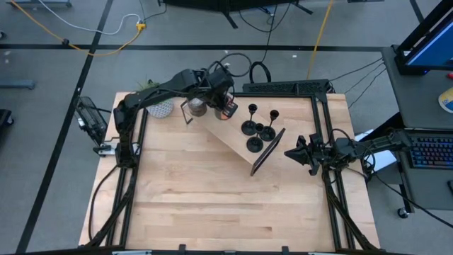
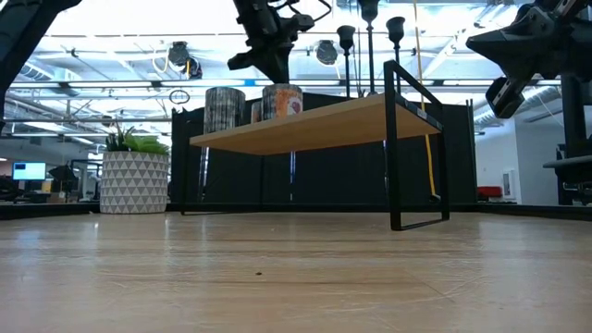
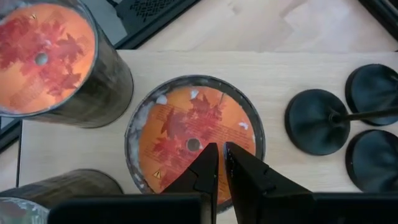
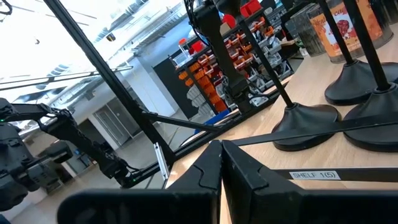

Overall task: Pick & Place candle stick holders
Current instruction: Put the orange scented candle on the shelf, then return to Home Position

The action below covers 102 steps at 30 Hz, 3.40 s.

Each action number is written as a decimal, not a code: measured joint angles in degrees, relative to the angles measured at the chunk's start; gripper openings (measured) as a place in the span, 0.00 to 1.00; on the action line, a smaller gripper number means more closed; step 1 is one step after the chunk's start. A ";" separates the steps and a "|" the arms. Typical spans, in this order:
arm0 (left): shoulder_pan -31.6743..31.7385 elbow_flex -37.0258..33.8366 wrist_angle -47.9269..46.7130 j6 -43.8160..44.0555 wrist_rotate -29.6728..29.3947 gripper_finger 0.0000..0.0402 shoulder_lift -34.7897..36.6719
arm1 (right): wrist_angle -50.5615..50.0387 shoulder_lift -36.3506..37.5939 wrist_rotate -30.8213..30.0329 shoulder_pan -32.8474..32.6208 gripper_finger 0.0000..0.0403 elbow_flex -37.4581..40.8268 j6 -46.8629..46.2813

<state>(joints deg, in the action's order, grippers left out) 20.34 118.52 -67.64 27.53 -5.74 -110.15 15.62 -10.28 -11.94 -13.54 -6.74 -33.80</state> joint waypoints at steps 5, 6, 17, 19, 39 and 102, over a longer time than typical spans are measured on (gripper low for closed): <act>0.04 0.04 0.31 0.00 0.66 0.08 -0.66 | 0.00 -0.01 0.00 0.00 0.00 0.00 -0.01; 0.04 0.03 -0.08 0.00 0.76 0.08 -0.93 | 0.00 -0.01 0.00 0.00 0.00 0.00 -0.01; 0.06 -0.02 1.15 0.03 2.42 0.08 -2.47 | 0.00 -0.02 0.03 0.00 0.00 0.00 -0.13; 0.35 -0.04 0.92 0.04 1.52 0.08 -1.51 | -0.01 -0.01 0.02 -0.01 0.00 0.00 -0.22; -15.44 -0.02 -4.26 1.28 -7.37 0.08 15.20 | 0.00 0.00 0.58 -0.04 0.00 0.00 0.02; -23.78 -103.68 56.04 -6.82 -7.04 0.08 101.53 | 3.41 0.00 12.22 -0.04 0.00 0.00 4.72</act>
<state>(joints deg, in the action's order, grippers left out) -3.44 14.83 -11.59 20.71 -12.78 -8.62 19.03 -10.28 0.27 -13.58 -6.74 -29.08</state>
